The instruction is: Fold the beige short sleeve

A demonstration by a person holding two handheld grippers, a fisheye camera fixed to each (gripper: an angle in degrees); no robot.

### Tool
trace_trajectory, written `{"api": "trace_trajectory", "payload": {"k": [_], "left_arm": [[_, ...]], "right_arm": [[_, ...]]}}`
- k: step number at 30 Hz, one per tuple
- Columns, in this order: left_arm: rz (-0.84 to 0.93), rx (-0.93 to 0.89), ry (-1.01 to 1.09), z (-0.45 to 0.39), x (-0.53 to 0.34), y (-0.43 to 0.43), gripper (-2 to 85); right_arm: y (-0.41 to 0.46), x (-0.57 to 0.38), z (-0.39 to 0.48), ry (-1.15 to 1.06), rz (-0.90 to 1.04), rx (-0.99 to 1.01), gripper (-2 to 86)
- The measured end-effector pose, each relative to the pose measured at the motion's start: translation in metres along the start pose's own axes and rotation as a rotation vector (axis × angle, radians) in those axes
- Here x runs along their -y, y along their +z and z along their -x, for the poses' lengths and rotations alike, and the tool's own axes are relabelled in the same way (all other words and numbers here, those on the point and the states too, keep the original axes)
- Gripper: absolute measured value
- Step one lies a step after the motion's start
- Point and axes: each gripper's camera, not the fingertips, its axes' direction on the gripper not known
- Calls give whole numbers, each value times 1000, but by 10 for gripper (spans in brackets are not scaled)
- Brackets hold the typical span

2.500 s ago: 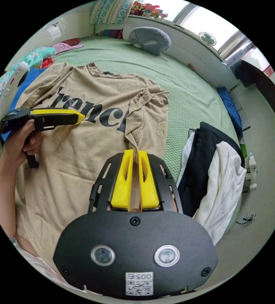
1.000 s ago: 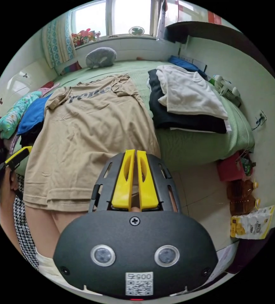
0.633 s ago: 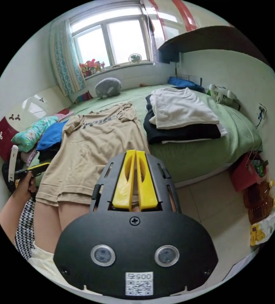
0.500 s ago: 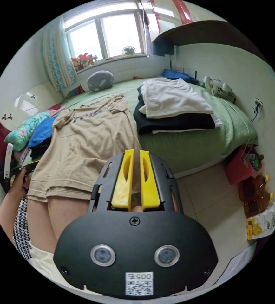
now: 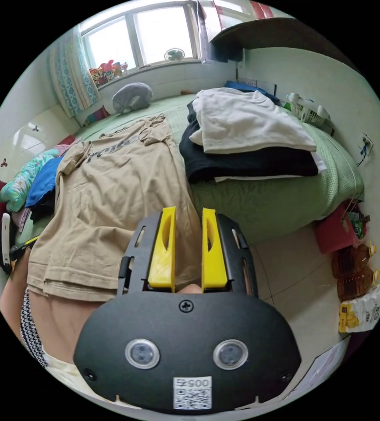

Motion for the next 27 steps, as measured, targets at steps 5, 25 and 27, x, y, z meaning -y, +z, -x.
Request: {"api": "trace_trajectory", "payload": {"k": [5,25,27], "left_arm": [[28,-30,-29,11,-3,-7,-5],[-54,-122,-210,56,-56,-62,78],[-63,-128,-237,58,-54,-63,94]], "right_arm": [[26,0,2,18,74,-16,60],[60,21,24,-116,180,-23,39],[62,27,26,-101,207,-11,41]]}}
